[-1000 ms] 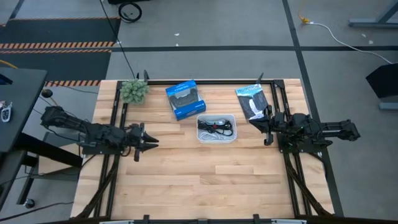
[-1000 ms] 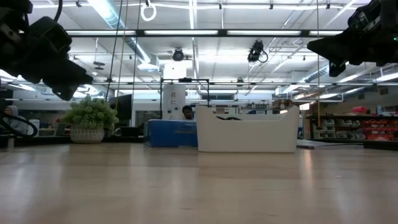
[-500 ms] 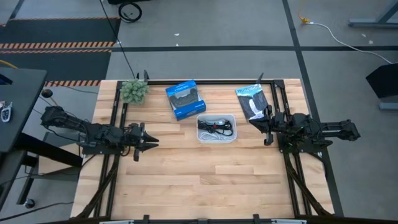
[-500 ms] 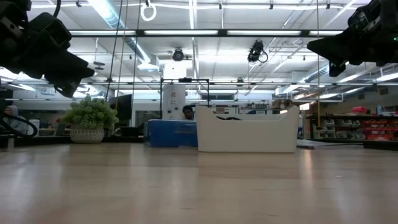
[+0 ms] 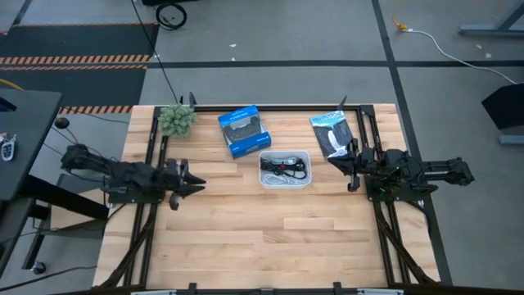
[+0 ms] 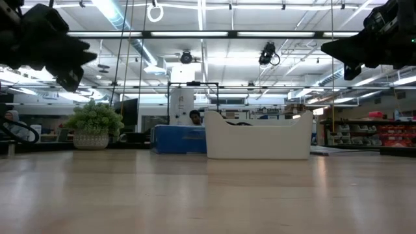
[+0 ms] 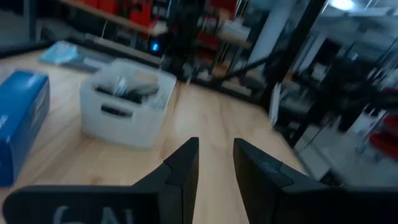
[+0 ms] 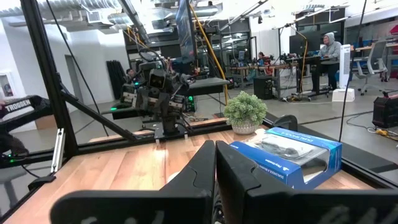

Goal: Pick and place USB-C Cables
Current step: Return to Home Position

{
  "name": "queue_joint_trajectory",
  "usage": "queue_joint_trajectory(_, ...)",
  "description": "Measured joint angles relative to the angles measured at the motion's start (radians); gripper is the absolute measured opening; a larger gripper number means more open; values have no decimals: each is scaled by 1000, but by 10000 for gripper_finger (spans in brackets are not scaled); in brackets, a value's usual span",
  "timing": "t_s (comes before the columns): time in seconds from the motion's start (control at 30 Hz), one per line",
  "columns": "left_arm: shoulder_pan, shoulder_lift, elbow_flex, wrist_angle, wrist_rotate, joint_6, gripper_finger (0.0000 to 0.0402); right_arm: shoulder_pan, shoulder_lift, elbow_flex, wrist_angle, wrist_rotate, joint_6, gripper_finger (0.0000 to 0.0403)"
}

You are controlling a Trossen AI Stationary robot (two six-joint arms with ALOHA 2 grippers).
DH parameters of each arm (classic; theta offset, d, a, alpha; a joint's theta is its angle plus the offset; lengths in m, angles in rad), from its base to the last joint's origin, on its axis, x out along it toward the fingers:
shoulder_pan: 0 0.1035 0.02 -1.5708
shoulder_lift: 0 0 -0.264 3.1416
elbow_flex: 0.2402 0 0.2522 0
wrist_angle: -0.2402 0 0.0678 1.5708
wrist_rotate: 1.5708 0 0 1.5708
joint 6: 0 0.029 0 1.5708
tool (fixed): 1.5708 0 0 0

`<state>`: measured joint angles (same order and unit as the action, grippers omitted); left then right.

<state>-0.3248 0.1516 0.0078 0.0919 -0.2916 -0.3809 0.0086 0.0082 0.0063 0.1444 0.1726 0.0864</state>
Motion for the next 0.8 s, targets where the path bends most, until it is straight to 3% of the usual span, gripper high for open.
queue_joint_trajectory(0.17,0,-152,0,-6,0,0,107,0,0,0,0,0,0,18)
queue_joint_trajectory(0.8,-10,-146,-1,-8,-3,0,107,0,0,0,12,-2,0,18)
